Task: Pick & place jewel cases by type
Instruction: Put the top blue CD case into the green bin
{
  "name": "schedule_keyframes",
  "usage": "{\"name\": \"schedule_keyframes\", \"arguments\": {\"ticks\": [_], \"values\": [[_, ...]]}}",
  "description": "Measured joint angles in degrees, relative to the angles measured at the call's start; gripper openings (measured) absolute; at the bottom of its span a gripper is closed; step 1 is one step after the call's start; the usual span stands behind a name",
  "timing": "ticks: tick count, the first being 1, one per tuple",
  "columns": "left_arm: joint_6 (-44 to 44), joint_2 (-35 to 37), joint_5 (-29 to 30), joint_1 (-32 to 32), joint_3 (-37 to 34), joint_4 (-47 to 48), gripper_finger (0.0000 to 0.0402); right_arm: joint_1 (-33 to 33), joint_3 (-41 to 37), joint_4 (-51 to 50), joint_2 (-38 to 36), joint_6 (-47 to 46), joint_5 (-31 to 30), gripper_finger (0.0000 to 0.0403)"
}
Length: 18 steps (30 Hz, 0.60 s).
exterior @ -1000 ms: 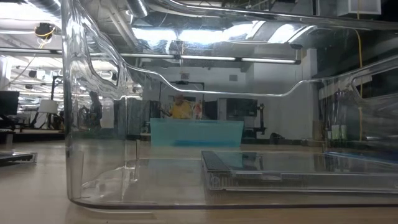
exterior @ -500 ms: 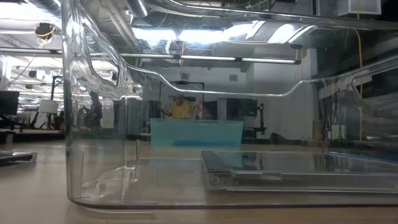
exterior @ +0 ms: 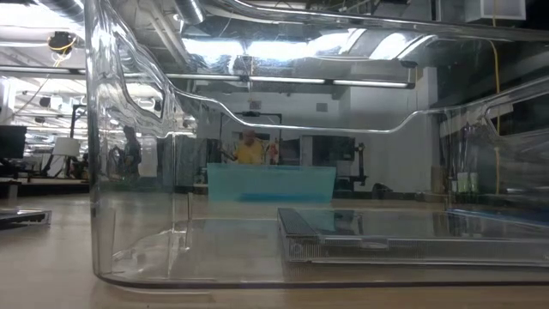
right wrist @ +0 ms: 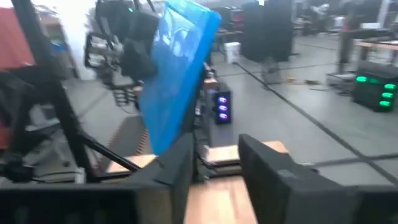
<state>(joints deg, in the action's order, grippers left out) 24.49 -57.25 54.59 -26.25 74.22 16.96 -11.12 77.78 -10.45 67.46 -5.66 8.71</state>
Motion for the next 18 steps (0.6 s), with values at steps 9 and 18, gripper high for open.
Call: {"name": "schedule_keyframes", "arguments": {"ticks": [9, 18], "values": [[-4.1, -5.2, -1.0, 4.4, 0.0, -2.2, 0.0019, -1.6, 0.0, 12.6, 8.1, -7.2, 10.6, 0.0249], [-11.8, -7.4, -6.0, 5.8, 0.0, -11.6, 0.0019, -1.6, 0.0, 19.2, 14.0, -7.7, 12.3, 0.0282]]}}
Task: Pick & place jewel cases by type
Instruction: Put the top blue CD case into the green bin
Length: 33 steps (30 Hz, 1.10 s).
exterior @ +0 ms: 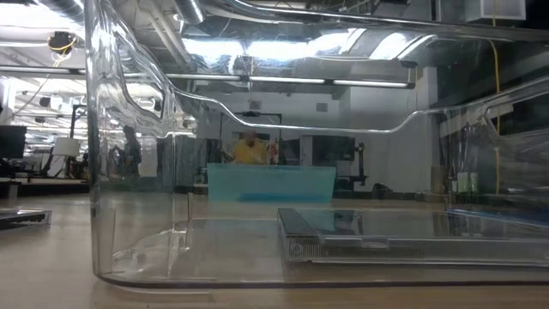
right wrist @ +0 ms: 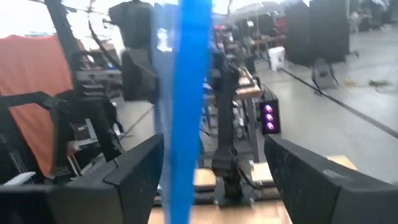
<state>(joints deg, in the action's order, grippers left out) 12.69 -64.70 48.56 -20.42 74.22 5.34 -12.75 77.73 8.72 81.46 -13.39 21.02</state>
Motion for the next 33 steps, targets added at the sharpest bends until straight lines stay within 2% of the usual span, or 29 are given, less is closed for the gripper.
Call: {"name": "schedule_keyframes", "arguments": {"ticks": [4, 7, 12, 21, 26, 33], "values": [[0.0, 0.0, 0.0, 0.0, 0.0, -0.1, 0.0019, 0.0, 0.0, 4.1, 0.6, -0.1, 2.4, 0.0274], [-0.4, 0.0, -0.1, 0.0, 0.0, -0.6, 0.0019, 0.0, 0.0, 4.5, 0.6, 0.0, 2.6, 0.0248], [-1.5, 0.0, -0.2, 0.2, 0.0, -1.3, 0.0019, 0.0, 0.0, 4.4, 0.6, 0.0, 3.3, 0.0172], [-1.5, -1.0, -4.8, 3.2, 0.0, -1.5, 0.0019, 0.0, 0.0, 4.2, 0.5, -1.0, 5.9, 0.0045], [-1.5, -1.6, -5.0, 3.9, 0.0, -1.5, 0.0025, 0.0, 0.0, 4.0, 0.5, -1.4, 6.3, 0.0043], [-4.5, -1.1, -6.7, 4.1, 0.0, -0.9, 0.0062, -0.8, 0.0, 3.7, 0.5, -2.8, 6.6, 0.0043]]}}
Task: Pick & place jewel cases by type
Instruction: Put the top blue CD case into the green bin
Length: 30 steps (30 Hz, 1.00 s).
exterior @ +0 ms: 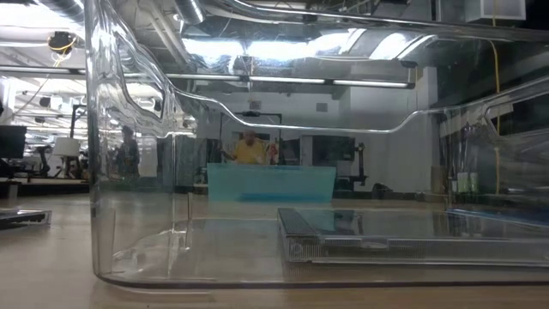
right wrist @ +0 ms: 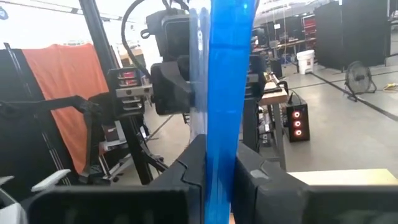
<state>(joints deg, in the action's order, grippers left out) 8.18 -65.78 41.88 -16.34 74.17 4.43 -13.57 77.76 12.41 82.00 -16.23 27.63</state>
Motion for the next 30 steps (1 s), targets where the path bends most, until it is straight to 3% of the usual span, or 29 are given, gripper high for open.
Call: {"name": "schedule_keyframes", "arguments": {"ticks": [11, 16, 20, 23, 27, 30], "values": [[-0.9, 5.8, -1.7, 0.0, 0.0, 0.0, 0.0100, -6.2, 0.3, -5.2, -1.2, -2.8, 5.1, 0.0043], [-2.0, 6.4, -1.8, 0.0, 0.0, 0.3, 0.0100, -12.6, 7.7, -29.6, 0.7, 3.1, 8.0, 0.0043], [-3.4, 6.5, -1.5, 0.0, 0.0, 1.8, 0.0098, -16.9, 19.0, -50.4, 5.6, 13.5, 8.5, 0.0043], [-2.0, 6.4, 1.7, 0.8, 0.0, 8.7, 0.0100, -19.7, 27.9, -63.5, 10.7, 21.7, 8.5, 0.0043], [7.6, 5.5, 3.0, 2.9, 0.0, 18.7, 0.0098, -21.7, 36.2, -75.2, 19.3, 30.0, 8.3, 0.0043], [10.0, 4.8, 0.9, 3.8, 0.0, 20.1, 0.0094, -21.9, 40.5, -78.8, 25.2, 34.4, 7.7, 0.0043]]}}
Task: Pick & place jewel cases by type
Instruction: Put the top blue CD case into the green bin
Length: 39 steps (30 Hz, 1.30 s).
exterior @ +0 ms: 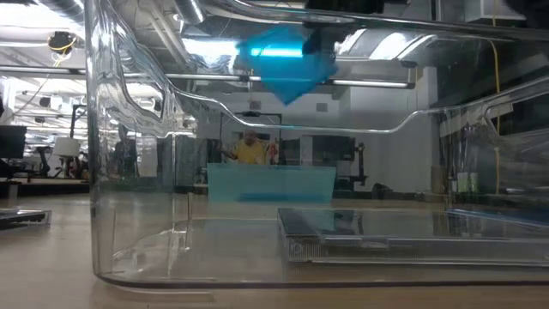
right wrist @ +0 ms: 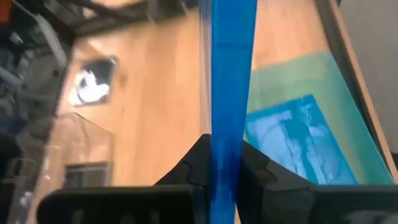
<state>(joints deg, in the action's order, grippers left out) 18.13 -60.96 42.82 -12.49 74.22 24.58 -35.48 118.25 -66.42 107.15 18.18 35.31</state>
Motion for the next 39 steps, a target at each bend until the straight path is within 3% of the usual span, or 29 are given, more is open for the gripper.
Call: {"name": "schedule_keyframes", "arguments": {"ticks": [7, 14, 22, 39], "values": [[-0.2, -0.8, -2.5, 0.2, 0.0, -0.7, 0.0094, 0.8, 6.5, -2.8, 12.8, 6.8, -9.2, 0.0043], [0.4, -0.8, -4.1, 0.2, 0.0, -0.7, 0.0091, 1.7, 11.0, -7.5, 21.0, 10.6, -14.8, 0.0043], [-0.8, -0.8, -4.0, 0.2, 0.0, -0.7, 0.0090, 3.0, 10.9, -10.1, 22.7, 10.8, -17.0, 0.0043], [-5.4, -0.8, -3.3, 0.2, 0.0, -0.5, 0.0085, 8.0, 10.9, -12.5, 22.7, 12.6, -15.8, 0.0043]]}}
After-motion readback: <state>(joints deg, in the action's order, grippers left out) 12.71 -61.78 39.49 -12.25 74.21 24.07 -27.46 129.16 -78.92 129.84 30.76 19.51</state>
